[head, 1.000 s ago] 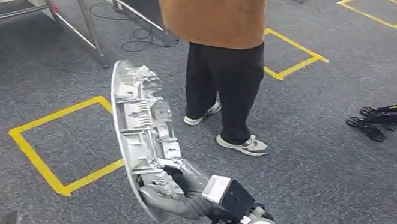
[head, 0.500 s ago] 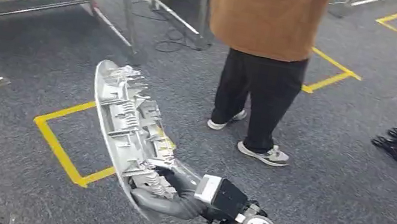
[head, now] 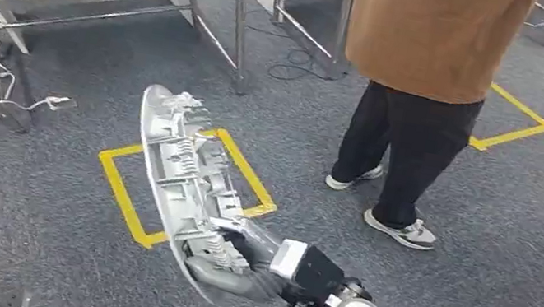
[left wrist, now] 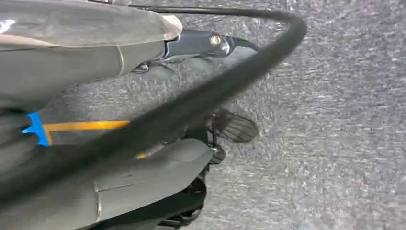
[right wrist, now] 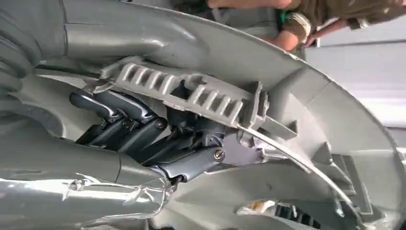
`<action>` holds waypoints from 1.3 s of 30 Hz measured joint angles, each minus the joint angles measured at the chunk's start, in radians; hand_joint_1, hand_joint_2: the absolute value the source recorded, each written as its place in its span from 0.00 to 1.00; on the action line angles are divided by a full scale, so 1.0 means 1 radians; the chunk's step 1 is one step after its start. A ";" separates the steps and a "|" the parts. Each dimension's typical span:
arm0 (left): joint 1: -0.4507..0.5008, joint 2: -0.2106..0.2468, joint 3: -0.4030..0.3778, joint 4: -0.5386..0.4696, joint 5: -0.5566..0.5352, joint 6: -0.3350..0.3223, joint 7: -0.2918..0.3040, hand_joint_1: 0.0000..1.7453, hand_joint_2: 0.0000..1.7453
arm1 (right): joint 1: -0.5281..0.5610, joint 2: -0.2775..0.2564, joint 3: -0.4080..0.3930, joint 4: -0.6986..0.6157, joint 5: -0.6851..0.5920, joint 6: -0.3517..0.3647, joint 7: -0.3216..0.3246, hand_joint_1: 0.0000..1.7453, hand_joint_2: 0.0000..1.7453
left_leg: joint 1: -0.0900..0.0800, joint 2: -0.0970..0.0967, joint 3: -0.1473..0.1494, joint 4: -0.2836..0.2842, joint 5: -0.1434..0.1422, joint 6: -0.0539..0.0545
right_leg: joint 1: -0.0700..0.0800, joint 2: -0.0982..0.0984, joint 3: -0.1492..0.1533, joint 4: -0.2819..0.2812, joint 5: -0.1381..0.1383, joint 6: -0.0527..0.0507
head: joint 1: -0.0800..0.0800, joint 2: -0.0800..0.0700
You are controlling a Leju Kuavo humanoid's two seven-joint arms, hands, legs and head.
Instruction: Take the parts from the cabinet and place them on the table.
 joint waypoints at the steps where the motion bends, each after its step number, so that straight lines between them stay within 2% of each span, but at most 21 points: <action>1: 0.000 0.000 0.000 0.000 0.000 0.000 0.000 0.00 1.00 | 0.001 0.000 0.000 0.000 0.000 0.000 0.000 1.00 1.00 | 0.004 0.003 -0.044 0.091 -0.038 -0.006 | 0.000 -0.012 -0.001 0.000 -0.001 -0.001 | -0.005 0.000; 3: 0.000 -0.001 0.000 0.000 0.000 0.000 0.000 0.00 1.00 | 0.001 0.000 0.003 0.000 0.000 0.002 0.000 1.00 1.00 | 0.013 0.006 -0.090 0.179 -0.051 -0.017 | -0.001 -0.033 -0.002 0.001 -0.003 0.000 | -0.013 0.000; 4: 0.001 0.000 0.000 0.000 0.000 0.000 0.000 0.00 1.00 | 0.001 0.000 0.004 0.000 0.000 0.002 0.000 1.00 1.00 | 0.017 0.010 -0.073 0.141 -0.021 -0.022 | -0.002 -0.043 -0.001 0.002 -0.005 0.003 | -0.017 0.000; 6: 0.002 0.003 0.000 0.000 0.000 0.001 0.000 0.00 1.00 | 0.001 0.000 0.005 0.000 0.000 0.003 0.001 1.00 1.00 | 0.024 0.030 0.027 -0.043 0.067 -0.030 | -0.007 -0.059 0.000 0.009 -0.013 0.014 | -0.023 0.000; 7: 0.002 0.003 0.000 0.000 0.000 0.001 0.000 0.00 1.00 | 0.001 0.000 0.005 0.000 0.000 0.003 0.001 1.00 1.00 | 0.026 0.064 0.077 -0.139 0.092 -0.034 | -0.007 -0.067 0.001 0.016 -0.019 0.022 | -0.027 0.000; 8: -0.002 0.000 0.000 0.000 0.000 0.001 0.000 0.00 1.00 | 0.000 0.000 0.005 0.000 0.000 0.003 0.001 1.00 1.00 | 0.017 0.073 0.080 -0.146 0.084 -0.023 | 0.002 -0.070 -0.003 0.020 -0.025 0.030 | -0.039 0.000; 12: 0.001 0.002 0.000 0.000 0.001 0.002 0.003 0.00 1.00 | -0.004 0.002 0.010 0.000 0.000 0.006 0.002 1.00 1.00 | 0.016 0.034 0.076 -0.147 0.082 0.017 | -0.002 -0.094 0.009 0.019 -0.035 0.048 | -0.019 0.000; 14: 0.001 0.001 0.000 0.000 0.003 0.003 0.003 0.00 1.00 | -0.006 0.004 0.013 0.000 -0.002 0.006 0.001 1.00 1.00 | 0.019 0.023 0.081 -0.148 0.081 0.031 | -0.008 -0.038 -0.021 0.085 -0.085 0.057 | -0.011 0.000; 17: -0.001 0.002 0.000 0.000 0.009 0.006 0.007 0.00 1.00 | -0.006 0.004 0.020 0.001 -0.006 0.011 0.001 1.00 1.00 | 0.014 -0.002 0.081 -0.148 0.080 0.038 | -0.003 -0.009 -0.144 0.348 -0.192 0.054 | 0.011 0.000; 19: -0.001 0.002 0.000 0.000 0.016 0.009 0.008 0.00 1.00 | -0.006 0.004 0.024 0.002 -0.008 0.014 0.001 1.00 1.00 | 0.010 -0.027 0.085 -0.148 0.080 0.039 | -0.003 -0.008 -0.161 0.363 -0.164 0.046 | 0.016 0.000; 21: -0.001 0.002 0.000 0.000 0.017 0.010 0.010 0.00 1.00 | -0.007 0.004 0.026 0.004 -0.012 0.015 0.000 1.00 1.00 | 0.008 -0.052 0.091 -0.148 0.079 0.039 | -0.001 0.005 -0.096 0.209 -0.067 0.032 | 0.021 0.000; 22: -0.001 0.002 0.000 0.000 0.017 0.010 0.011 0.00 1.00 | -0.008 0.005 0.028 0.004 -0.013 0.015 0.000 1.00 1.00 | 0.008 -0.066 0.094 -0.148 0.078 0.038 | 0.001 0.040 -0.050 0.099 -0.011 0.022 | 0.027 0.000; 23: -0.002 -0.002 0.000 0.000 0.017 0.010 0.013 0.00 1.00 | -0.010 0.005 0.030 0.005 -0.014 0.016 -0.001 1.00 1.00 | 0.006 -0.071 0.091 -0.148 0.078 0.036 | 0.001 0.077 -0.035 0.065 -0.020 0.016 | 0.026 0.000; 26: -0.001 0.000 0.000 0.000 0.018 0.010 0.014 0.00 1.00 | -0.016 0.007 0.038 0.006 -0.017 0.016 -0.004 1.00 1.00 | 0.013 -0.098 0.075 -0.147 0.089 0.018 | 0.007 0.059 -0.018 0.036 -0.023 0.023 | 0.029 0.000; 28: 0.003 0.004 0.000 0.001 0.018 0.011 0.014 0.00 1.00 | -0.017 0.010 0.040 0.006 -0.017 0.016 -0.004 1.00 1.00 | 0.013 -0.108 0.073 -0.152 0.091 0.006 | -0.002 0.037 -0.010 0.018 -0.012 0.013 | 0.029 0.000; 30: 0.001 0.002 0.000 0.001 0.018 0.011 0.014 0.00 1.00 | -0.018 0.012 0.041 0.007 -0.018 0.015 -0.004 1.00 1.00 | 0.010 -0.025 0.038 -0.072 0.035 -0.001 | -0.003 0.017 -0.007 0.010 -0.005 0.004 | 0.014 0.000; 32: -0.003 0.003 0.000 0.001 0.018 0.011 0.014 0.00 1.00 | -0.018 0.012 0.042 0.008 -0.018 0.015 -0.005 1.00 1.00 | 0.013 0.001 -0.048 0.101 -0.045 -0.010 | 0.000 -0.008 -0.011 0.010 -0.006 0.004 | -0.001 0.000; 34: -0.002 0.002 0.000 0.001 0.018 0.011 0.014 0.00 1.00 | -0.018 0.012 0.045 0.013 -0.018 0.015 -0.005 1.00 1.00 | 0.014 0.007 -0.083 0.175 -0.054 -0.016 | 0.000 -0.031 -0.011 0.010 -0.006 0.004 | -0.009 0.000; 37: 0.000 0.005 0.000 0.001 0.018 0.011 0.014 0.00 1.00 | -0.018 0.012 0.047 0.014 -0.018 0.015 -0.005 1.00 1.00 | 0.017 0.029 0.032 -0.040 0.058 -0.016 | -0.001 -0.058 -0.008 0.011 -0.011 0.010 | -0.024 0.000; 38: -0.001 0.006 0.000 0.001 0.018 0.011 0.014 0.00 1.00 | -0.018 0.012 0.047 0.014 -0.018 0.015 -0.005 1.00 1.00 | 0.015 0.073 0.085 -0.133 0.084 -0.013 | 0.003 -0.066 -0.005 0.013 -0.015 0.015 | -0.030 0.000; 39: -0.004 0.006 0.000 0.001 0.018 0.011 0.014 0.00 1.00 | -0.019 0.012 0.047 0.014 -0.018 0.015 -0.005 1.00 1.00 | 0.006 0.074 0.091 -0.156 0.077 -0.005 | 0.012 -0.072 -0.009 0.018 -0.019 0.023 | -0.039 0.000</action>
